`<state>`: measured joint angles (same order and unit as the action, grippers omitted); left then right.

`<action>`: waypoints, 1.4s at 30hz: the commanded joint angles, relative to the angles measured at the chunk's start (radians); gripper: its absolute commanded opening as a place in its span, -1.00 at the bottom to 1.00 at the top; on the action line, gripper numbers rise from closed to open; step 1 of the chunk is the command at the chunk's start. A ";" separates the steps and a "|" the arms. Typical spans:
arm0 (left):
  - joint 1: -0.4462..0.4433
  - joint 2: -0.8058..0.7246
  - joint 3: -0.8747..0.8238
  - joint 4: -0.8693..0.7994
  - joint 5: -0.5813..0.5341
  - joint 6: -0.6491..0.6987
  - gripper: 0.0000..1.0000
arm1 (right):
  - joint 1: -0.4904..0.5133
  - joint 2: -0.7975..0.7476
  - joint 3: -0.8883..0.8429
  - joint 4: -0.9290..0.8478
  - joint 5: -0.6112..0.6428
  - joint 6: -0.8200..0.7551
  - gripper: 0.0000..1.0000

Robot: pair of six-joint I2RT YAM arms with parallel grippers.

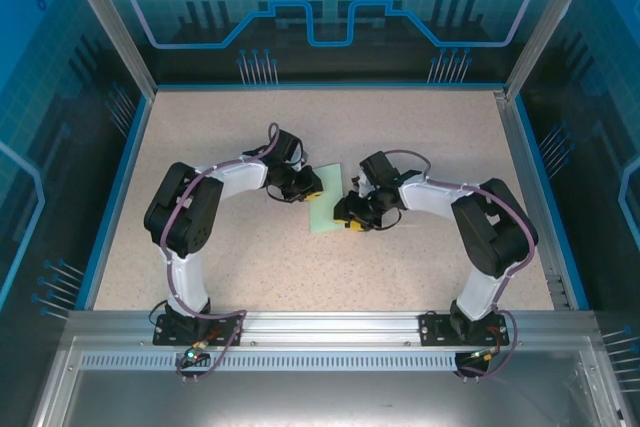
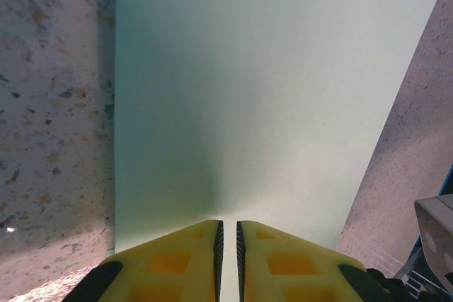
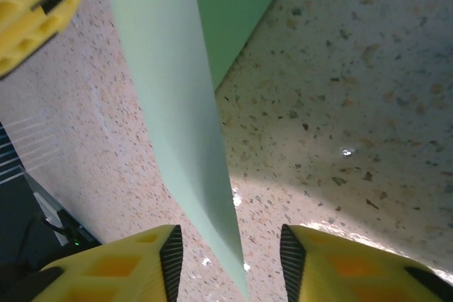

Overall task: Fold a paper plane with a square sheet of paper (pick it up from the middle)
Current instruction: Third fold the triangle at the center of the table.

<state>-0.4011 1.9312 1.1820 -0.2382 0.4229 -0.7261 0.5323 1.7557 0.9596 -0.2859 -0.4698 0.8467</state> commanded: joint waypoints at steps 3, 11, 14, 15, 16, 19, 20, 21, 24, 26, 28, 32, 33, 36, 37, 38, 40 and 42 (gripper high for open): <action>0.008 0.011 0.022 -0.021 0.003 0.023 -0.68 | 0.013 -0.052 -0.073 0.075 0.036 0.120 -0.59; 0.008 -0.013 0.015 -0.005 0.061 0.027 -0.68 | -0.019 -0.120 -0.135 0.063 0.060 0.152 -0.96; 0.008 -0.031 0.000 0.022 0.100 0.021 -0.67 | -0.031 -0.112 -0.096 -0.023 0.031 0.092 -0.97; 0.007 -0.036 -0.004 0.030 0.112 0.022 -0.66 | -0.033 -0.106 -0.086 -0.057 0.027 0.071 -0.97; 0.007 -0.040 -0.007 0.040 0.122 0.022 -0.66 | -0.034 -0.098 -0.059 -0.099 0.025 0.050 -0.97; 0.007 -0.040 -0.013 0.034 0.104 0.030 -0.67 | -0.043 -0.076 -0.032 -0.139 0.011 0.020 -0.96; 0.005 -0.035 -0.013 0.024 0.086 0.033 -0.68 | -0.043 -0.073 -0.028 -0.128 0.006 0.023 -0.95; 0.006 -0.028 -0.013 0.015 0.074 0.034 -0.67 | -0.043 -0.068 -0.021 -0.122 0.004 0.023 -0.95; 0.005 -0.001 -0.016 0.004 0.046 0.033 -0.69 | -0.040 -0.047 -0.002 -0.119 0.003 0.030 -0.94; 0.005 0.015 -0.016 0.001 0.042 0.033 -0.69 | -0.040 -0.032 0.005 -0.127 0.002 0.032 -0.94; 0.006 0.030 -0.015 0.000 0.039 0.035 -0.70 | -0.039 -0.024 0.005 -0.124 -0.002 0.038 -0.94; 0.005 0.055 -0.005 -0.007 0.032 0.040 -0.70 | -0.035 -0.017 0.017 -0.111 0.003 0.043 -0.93; 0.007 0.059 -0.004 -0.009 0.030 0.039 -0.71 | -0.035 -0.013 0.026 -0.110 0.002 0.044 -0.93; 0.004 0.067 -0.006 -0.016 0.024 0.039 -0.70 | -0.028 -0.005 0.045 -0.104 0.002 0.046 -0.92; 0.005 0.068 -0.007 -0.019 0.022 0.042 -0.70 | -0.027 0.000 0.054 -0.105 0.001 0.044 -0.92; 0.005 0.068 -0.007 -0.023 0.019 0.043 -0.71 | -0.025 0.003 0.062 -0.107 0.003 0.042 -0.92; 0.005 0.068 -0.005 -0.034 0.010 0.049 -0.70 | -0.021 0.013 0.082 -0.111 0.003 0.039 -0.92; 0.006 0.069 -0.006 -0.036 0.005 0.051 -0.71 | -0.019 0.023 0.105 -0.111 0.003 0.039 -0.91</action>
<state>-0.4011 1.9865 1.1755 -0.2375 0.4492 -0.7029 0.5049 1.7592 1.0241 -0.3771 -0.4500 0.8932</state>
